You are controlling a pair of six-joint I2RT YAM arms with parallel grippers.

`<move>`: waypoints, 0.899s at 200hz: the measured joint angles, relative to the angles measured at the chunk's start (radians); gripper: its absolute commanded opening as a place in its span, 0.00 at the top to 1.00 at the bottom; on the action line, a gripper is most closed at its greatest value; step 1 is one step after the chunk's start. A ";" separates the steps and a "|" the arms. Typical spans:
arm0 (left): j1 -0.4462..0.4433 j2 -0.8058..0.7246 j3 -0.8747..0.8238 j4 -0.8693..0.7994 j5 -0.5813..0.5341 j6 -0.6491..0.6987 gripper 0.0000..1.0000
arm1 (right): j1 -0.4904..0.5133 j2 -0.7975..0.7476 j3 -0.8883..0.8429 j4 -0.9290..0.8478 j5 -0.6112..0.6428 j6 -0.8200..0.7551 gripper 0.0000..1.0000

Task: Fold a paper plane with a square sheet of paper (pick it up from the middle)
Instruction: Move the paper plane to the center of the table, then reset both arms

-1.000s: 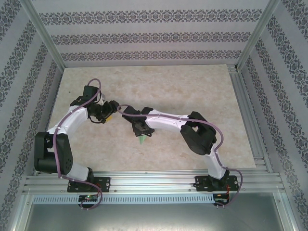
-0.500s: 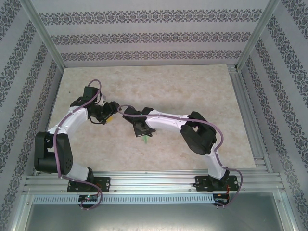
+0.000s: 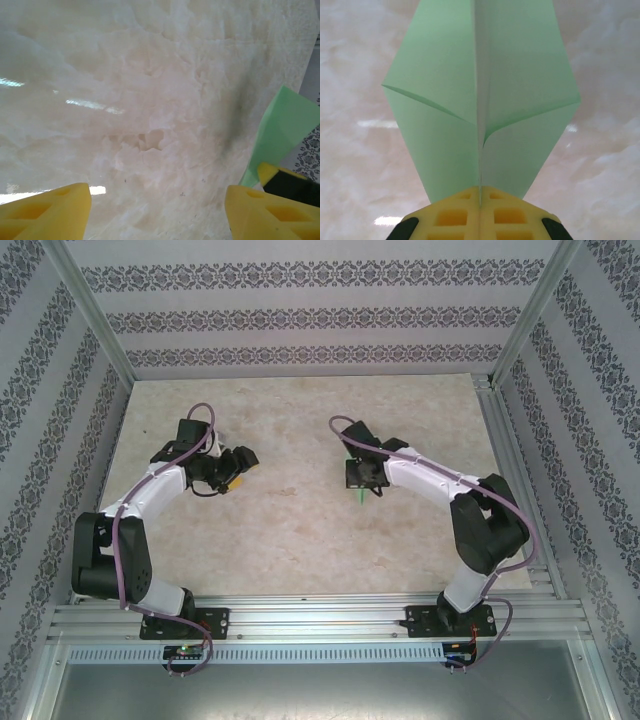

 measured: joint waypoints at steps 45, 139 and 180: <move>-0.072 0.018 0.008 0.030 -0.011 -0.005 0.27 | -0.112 0.187 0.122 0.019 -0.042 -0.134 0.96; -0.077 -0.109 0.019 0.030 -0.288 0.086 0.00 | -0.119 -0.003 0.157 -0.027 0.012 -0.261 0.44; -0.077 -0.251 -0.024 0.085 -0.576 0.208 0.00 | -0.213 -0.510 -0.188 0.289 0.241 -0.327 0.02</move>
